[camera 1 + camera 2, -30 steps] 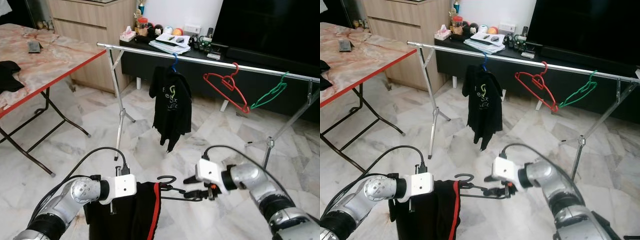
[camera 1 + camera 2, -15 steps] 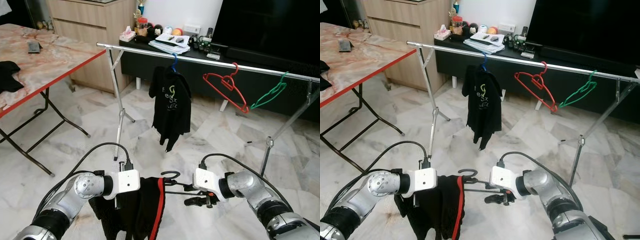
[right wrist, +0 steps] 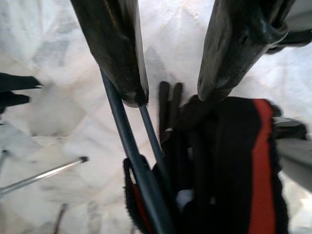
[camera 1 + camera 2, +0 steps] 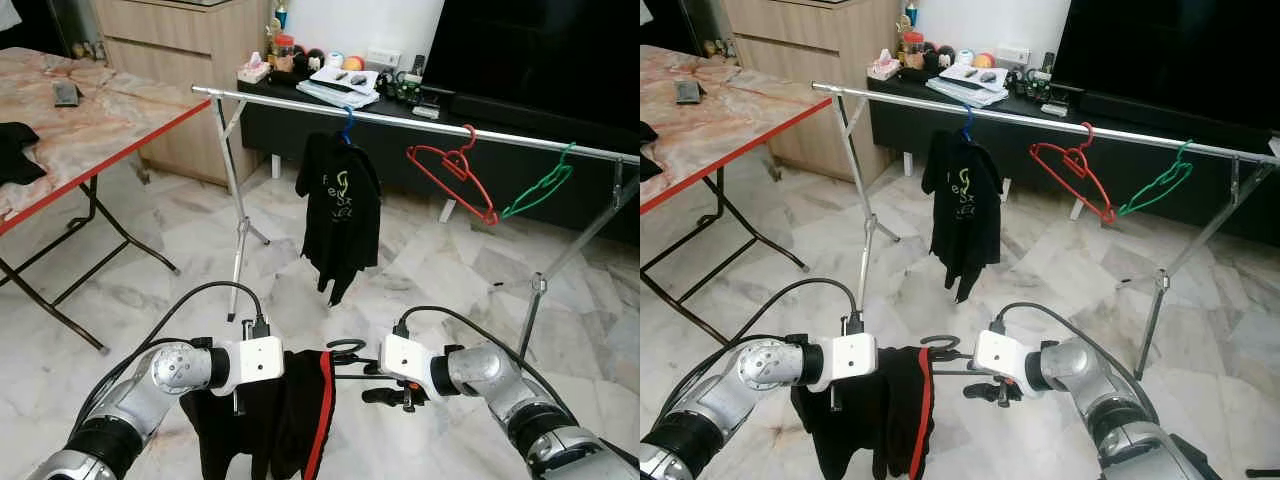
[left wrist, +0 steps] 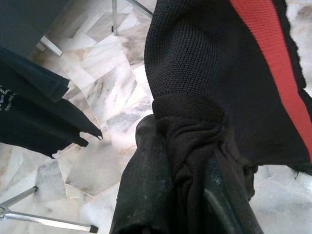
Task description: Hang hanger
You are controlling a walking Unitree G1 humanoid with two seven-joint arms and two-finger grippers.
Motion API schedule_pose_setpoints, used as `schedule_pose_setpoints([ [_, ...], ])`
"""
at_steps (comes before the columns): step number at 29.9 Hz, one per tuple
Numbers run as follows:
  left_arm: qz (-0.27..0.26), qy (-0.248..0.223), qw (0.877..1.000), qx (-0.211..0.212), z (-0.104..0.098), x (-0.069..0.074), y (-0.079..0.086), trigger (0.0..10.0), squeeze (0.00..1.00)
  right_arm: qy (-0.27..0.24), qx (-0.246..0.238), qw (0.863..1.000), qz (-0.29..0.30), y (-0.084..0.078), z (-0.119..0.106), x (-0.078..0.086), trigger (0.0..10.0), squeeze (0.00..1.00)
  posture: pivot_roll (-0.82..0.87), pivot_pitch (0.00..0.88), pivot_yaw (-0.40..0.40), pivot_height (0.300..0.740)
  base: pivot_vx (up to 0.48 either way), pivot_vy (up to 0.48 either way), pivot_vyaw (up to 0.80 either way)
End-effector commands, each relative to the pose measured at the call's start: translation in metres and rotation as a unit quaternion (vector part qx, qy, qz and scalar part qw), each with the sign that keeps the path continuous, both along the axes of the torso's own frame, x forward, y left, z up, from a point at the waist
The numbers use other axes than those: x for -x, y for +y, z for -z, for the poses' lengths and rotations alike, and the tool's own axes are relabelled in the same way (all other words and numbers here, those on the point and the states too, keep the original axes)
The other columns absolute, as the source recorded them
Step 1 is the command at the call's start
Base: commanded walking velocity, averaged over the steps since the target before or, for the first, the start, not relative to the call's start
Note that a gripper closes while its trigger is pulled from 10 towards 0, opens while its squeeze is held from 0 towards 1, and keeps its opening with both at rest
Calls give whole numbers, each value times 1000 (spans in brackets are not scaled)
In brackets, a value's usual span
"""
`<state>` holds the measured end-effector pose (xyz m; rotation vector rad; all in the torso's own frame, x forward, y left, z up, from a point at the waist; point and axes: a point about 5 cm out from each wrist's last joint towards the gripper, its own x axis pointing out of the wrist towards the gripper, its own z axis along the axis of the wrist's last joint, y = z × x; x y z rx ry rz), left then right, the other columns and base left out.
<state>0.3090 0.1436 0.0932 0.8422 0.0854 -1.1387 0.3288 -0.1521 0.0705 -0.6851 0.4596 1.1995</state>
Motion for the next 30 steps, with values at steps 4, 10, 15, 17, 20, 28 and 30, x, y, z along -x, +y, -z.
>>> schedule_pose_setpoints([
  [4, 11, -14, 1000, 20, -10, -3, -7, 10000, 0, -55, 2, 996, 74, -3, -8, -14, 10000, 0, 129, 40, -96, 740, 0, 0, 0],
  [10, 12, -11, 1000, 19, -8, -2, -8, 10000, 0, -99, 39, 990, 96, -7, -7, -18, 10000, 0, 127, 34, -99, 740, 0, 0, 0],
  [15, 14, -9, 1000, 21, -8, -1, -9, 10000, 0, -100, 52, 987, 118, -6, -1, -16, 10000, 0, 130, 35, -99, 740, 0, 0, 0],
  [17, 14, -7, 1000, 16, -6, -1, -8, 10000, 0, -55, 38, 994, 83, -1, 7, -8, 10000, 0, 131, 36, -99, 740, 0, 0, 0],
  [20, 1, -11, 1000, -4, -4, -2, -2, 10000, 0, -1, 13, 999, 37, 2, 10, 1, 10000, 0, 130, 39, -99, 740, 0, 0, 0],
  [28, -10, -14, 998, -55, 9, -1, 9, 10000, 0, 74, 37, 996, -40, -12, 10, 12, 10000, 0, 117, 43, -97, 740, 0, 0, 0],
  [30, -10, -12, 998, -59, 11, 0, 9, 10000, 0, 77, 36, 995, -42, -13, 8, 12, 10000, 0, 117, 43, -97, 740, 0, 0, 0],
])
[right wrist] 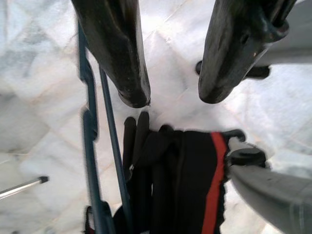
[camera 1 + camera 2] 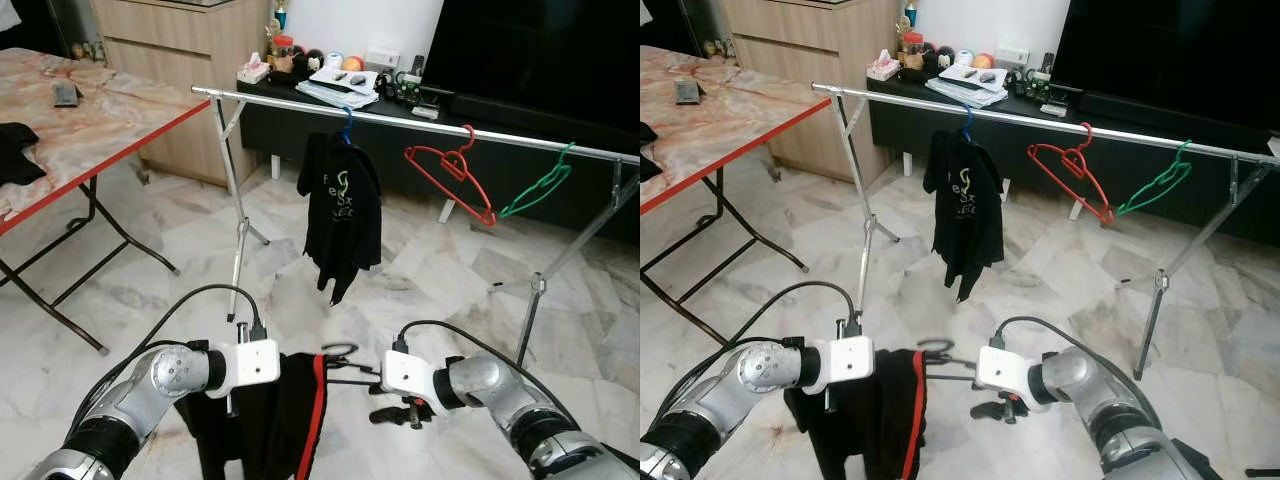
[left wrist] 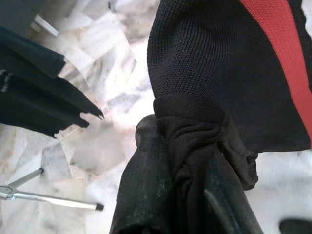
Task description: Hang hanger
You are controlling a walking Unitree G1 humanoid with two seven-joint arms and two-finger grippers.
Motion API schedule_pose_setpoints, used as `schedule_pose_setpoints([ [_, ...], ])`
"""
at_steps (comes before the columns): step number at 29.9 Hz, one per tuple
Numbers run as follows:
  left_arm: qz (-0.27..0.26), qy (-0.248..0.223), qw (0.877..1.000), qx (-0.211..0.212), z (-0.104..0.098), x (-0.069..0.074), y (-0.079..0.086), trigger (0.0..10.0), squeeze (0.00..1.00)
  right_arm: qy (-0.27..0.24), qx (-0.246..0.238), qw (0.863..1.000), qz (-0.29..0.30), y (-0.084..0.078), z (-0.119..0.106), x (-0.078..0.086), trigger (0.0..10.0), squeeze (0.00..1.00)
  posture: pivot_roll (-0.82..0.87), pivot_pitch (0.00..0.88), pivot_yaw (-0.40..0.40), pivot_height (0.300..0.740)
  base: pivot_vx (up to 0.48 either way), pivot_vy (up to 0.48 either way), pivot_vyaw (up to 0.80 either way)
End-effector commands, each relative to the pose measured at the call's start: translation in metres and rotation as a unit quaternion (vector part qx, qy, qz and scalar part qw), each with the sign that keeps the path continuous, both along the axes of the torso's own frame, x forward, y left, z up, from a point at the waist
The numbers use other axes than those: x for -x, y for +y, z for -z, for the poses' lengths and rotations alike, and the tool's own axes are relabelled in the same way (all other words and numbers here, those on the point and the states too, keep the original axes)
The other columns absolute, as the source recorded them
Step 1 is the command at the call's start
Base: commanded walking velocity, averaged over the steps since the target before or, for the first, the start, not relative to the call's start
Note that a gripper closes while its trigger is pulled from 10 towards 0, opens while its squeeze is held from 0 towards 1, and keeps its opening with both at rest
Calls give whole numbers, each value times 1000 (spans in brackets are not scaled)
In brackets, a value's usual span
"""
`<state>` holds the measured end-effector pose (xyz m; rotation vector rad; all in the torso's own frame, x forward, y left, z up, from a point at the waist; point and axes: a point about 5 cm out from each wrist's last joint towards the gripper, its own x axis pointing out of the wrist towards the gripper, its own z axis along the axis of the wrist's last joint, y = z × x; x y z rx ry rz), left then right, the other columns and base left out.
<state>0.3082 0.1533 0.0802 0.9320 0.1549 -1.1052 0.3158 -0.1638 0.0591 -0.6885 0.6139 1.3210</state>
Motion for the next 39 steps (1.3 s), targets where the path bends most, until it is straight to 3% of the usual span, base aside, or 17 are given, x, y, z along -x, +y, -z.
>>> schedule_pose_setpoints([
  [1, 9, -9, 1000, -14, 0, 0, 0, 10000, 0, 3, -4, 1000, -5, -3, -5, -1, 10000, 0, 116, 44, -96, 740, 0, 0, 0],
  [7, 4, -5, 1000, -30, 6, 2, 6, 10000, 0, -4, -11, 1000, -9, -8, -14, -5, 10000, 0, 117, 47, -96, 740, 0, 0, 0],
  [12, 7, -3, 1000, -26, 6, 3, 6, 10000, 0, -68, -21, 997, 25, -6, -24, -16, 10000, 0, 115, 47, -97, 740, 0, 0, 0],
  [18, 24, -16, 999, -17, -1, 1, 0, 10000, 0, -93, -20, 994, 44, 1, -21, -19, 10000, 0, 126, 48, -99, 740, 0, 0, 0],
  [24, 33, -26, 999, -5, -10, -1, -4, 10000, 0, -59, -27, 997, 36, 9, -10, -12, 10000, 0, 135, 47, -100, 740, 0, 0, 0],
  [39, 45, -33, 998, 2, -17, -2, -11, 10000, 0, -47, -13, 998, 50, 9, 3, -6, 10000, 0, 141, 49, -99, 740, 0, 0, 0],
])
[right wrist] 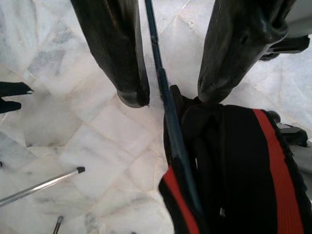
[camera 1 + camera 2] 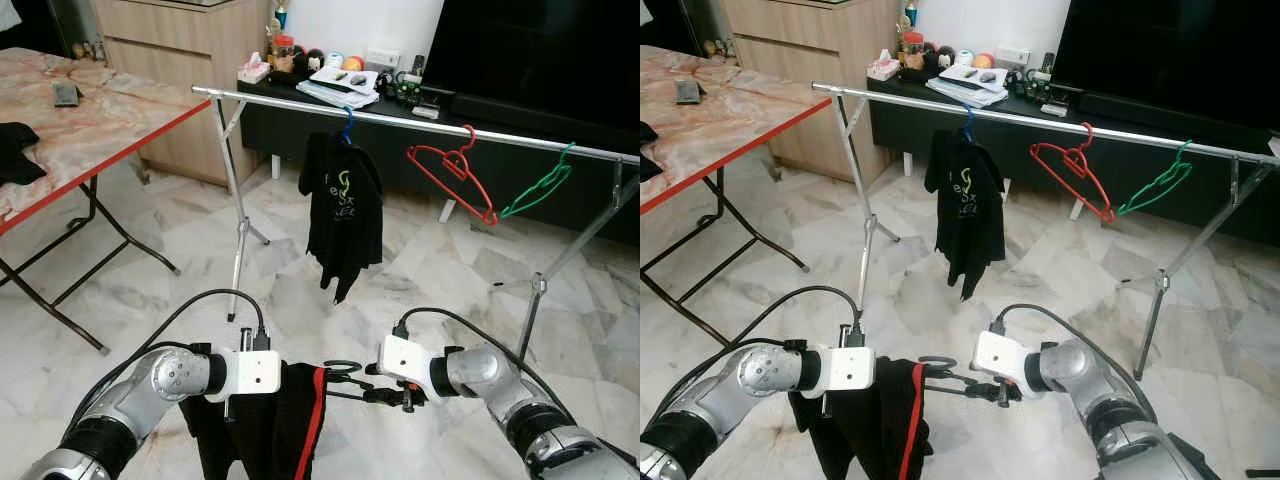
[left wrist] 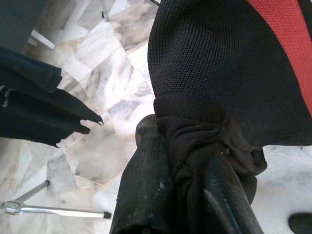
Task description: Hang hanger
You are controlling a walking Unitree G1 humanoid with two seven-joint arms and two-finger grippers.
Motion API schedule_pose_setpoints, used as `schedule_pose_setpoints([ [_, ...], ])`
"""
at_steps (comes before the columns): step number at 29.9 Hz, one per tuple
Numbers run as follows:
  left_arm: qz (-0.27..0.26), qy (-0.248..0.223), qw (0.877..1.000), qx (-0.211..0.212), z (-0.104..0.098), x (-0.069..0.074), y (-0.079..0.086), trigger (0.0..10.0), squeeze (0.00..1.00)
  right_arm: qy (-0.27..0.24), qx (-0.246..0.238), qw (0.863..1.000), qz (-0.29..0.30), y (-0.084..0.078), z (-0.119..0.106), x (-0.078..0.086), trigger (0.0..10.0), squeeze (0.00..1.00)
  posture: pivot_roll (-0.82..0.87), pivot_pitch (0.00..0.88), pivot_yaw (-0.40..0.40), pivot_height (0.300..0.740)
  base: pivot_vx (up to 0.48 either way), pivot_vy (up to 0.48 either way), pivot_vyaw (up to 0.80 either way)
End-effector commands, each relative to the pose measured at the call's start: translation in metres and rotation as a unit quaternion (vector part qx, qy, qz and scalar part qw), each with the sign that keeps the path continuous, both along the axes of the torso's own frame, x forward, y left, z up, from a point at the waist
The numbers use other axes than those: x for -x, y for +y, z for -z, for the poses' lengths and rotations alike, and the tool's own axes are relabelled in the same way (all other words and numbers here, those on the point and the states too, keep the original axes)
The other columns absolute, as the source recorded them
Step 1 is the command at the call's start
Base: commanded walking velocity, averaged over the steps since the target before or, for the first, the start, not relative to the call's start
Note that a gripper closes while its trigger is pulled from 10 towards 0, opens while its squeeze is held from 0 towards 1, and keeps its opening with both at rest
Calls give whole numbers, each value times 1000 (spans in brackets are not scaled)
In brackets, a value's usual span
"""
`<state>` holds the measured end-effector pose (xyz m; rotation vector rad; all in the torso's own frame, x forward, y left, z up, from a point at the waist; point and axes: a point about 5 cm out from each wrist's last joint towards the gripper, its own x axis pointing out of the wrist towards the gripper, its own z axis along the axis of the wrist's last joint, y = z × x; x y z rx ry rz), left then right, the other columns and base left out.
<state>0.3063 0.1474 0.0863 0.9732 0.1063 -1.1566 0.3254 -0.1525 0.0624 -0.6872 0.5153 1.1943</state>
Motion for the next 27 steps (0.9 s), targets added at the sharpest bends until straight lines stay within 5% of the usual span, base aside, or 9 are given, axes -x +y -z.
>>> schedule_pose_setpoints([
  [1, 11, -18, 1000, 11, -11, -4, -5, 10000, 0, 12, 9, 1000, 4, -2, 6, 4, 10000, 0, 141, 49, -99, 740, 0, 0, 0],
  [25, 31, -26, 999, 22, -19, -2, -18, 10000, 0, -8, -2, 1000, 24, 9, 14, 6, 10000, 0, 149, 49, -102, 740, 0, 0, 0],
  [26, 32, -26, 999, 22, -19, -2, -18, 10000, 0, -7, -7, 1000, 23, 10, 13, 6, 3137, 0, 149, 50, -101, 740, 0, 0, 0],
  [27, 32, -26, 999, 22, -19, -2, -18, 10000, 0, -9, -11, 1000, 25, 10, 13, 6, 588, 0, 149, 50, -101, 740, 0, 0, 0],
])
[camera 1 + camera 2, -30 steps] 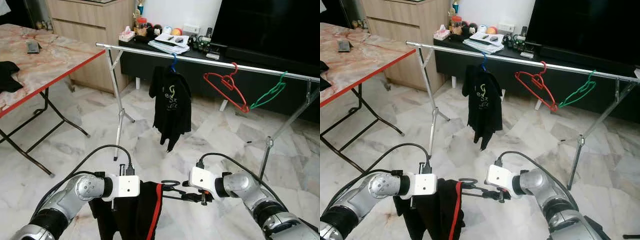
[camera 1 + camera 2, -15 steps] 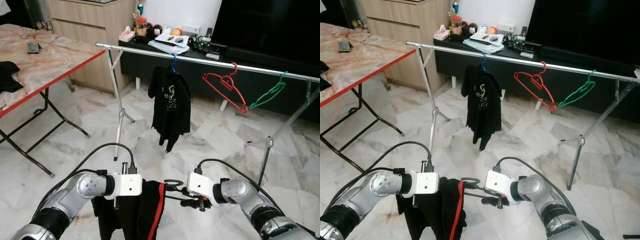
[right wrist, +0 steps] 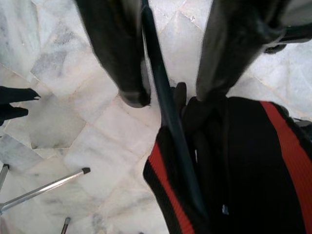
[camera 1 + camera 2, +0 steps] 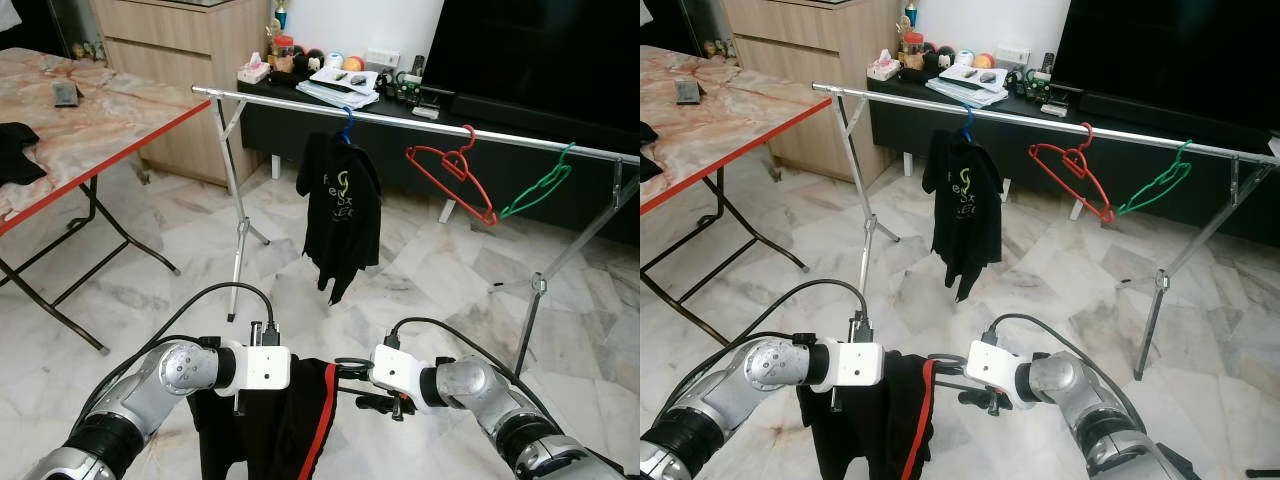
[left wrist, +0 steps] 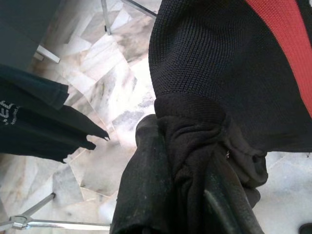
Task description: Hang hanger
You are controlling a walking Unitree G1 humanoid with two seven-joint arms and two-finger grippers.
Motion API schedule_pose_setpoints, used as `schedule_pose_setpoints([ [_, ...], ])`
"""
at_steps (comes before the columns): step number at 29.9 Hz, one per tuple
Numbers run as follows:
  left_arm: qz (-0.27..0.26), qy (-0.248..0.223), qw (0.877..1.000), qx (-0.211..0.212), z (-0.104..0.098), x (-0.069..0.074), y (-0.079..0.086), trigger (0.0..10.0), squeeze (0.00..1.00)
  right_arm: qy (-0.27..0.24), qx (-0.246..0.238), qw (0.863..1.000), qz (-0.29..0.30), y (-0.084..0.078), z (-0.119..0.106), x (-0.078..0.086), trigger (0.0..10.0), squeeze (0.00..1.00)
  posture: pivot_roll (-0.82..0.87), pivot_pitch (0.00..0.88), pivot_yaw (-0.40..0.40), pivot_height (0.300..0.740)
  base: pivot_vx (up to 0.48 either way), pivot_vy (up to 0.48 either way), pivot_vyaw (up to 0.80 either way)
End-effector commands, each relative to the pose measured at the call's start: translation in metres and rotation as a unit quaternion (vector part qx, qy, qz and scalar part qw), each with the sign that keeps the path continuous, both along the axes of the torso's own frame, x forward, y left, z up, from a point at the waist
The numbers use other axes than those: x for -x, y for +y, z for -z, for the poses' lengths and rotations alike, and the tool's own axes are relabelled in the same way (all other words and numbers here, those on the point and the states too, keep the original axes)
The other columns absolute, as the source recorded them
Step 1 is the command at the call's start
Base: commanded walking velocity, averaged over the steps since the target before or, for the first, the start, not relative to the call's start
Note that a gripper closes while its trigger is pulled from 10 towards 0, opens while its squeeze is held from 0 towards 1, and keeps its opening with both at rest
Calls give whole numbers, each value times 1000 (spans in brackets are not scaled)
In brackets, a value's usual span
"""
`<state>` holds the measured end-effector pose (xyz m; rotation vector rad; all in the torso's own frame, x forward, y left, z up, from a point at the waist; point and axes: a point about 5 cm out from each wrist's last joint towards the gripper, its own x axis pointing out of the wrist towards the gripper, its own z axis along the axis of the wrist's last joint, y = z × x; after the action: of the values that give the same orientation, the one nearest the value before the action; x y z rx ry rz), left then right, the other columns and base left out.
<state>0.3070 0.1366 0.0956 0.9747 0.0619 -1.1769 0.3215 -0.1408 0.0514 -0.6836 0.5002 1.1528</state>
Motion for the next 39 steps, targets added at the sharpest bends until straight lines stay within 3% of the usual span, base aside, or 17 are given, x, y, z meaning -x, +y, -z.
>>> schedule_pose_setpoints([
  [1, 15, -14, 1000, 12, -10, -1, -7, 10000, 0, 3, -12, 1000, 10, -1, 2, 1, 0, 0, 149, 50, -101, 740, 0, 0, 0],
  [26, 24, -4, 1000, 15, -8, 1, -10, 10000, 0, 14, -56, 998, 20, 0, -4, -1, 0, 0, 145, 38, -100, 740, 0, 0, 0],
  [32, 38, 34, 998, 35, -9, 6, -13, 10000, 0, 14, -56, 998, 16, 0, -5, -1, 0, 0, 147, 32, -99, 740, 0, 0, 0],
  [33, 40, 63, 996, 44, -6, 9, -14, 10000, 1000, 14, -57, 998, 14, 1, -5, -1, 0, 0, 147, 32, -99, 740, 0, 0, 0],
  [39, 38, 66, 997, 30, -6, 7, -12, 10000, 1000, 15, -63, 998, 12, 3, -5, 0, 0, 0, 147, 36, -95, 740, 0, 0, 0],
])
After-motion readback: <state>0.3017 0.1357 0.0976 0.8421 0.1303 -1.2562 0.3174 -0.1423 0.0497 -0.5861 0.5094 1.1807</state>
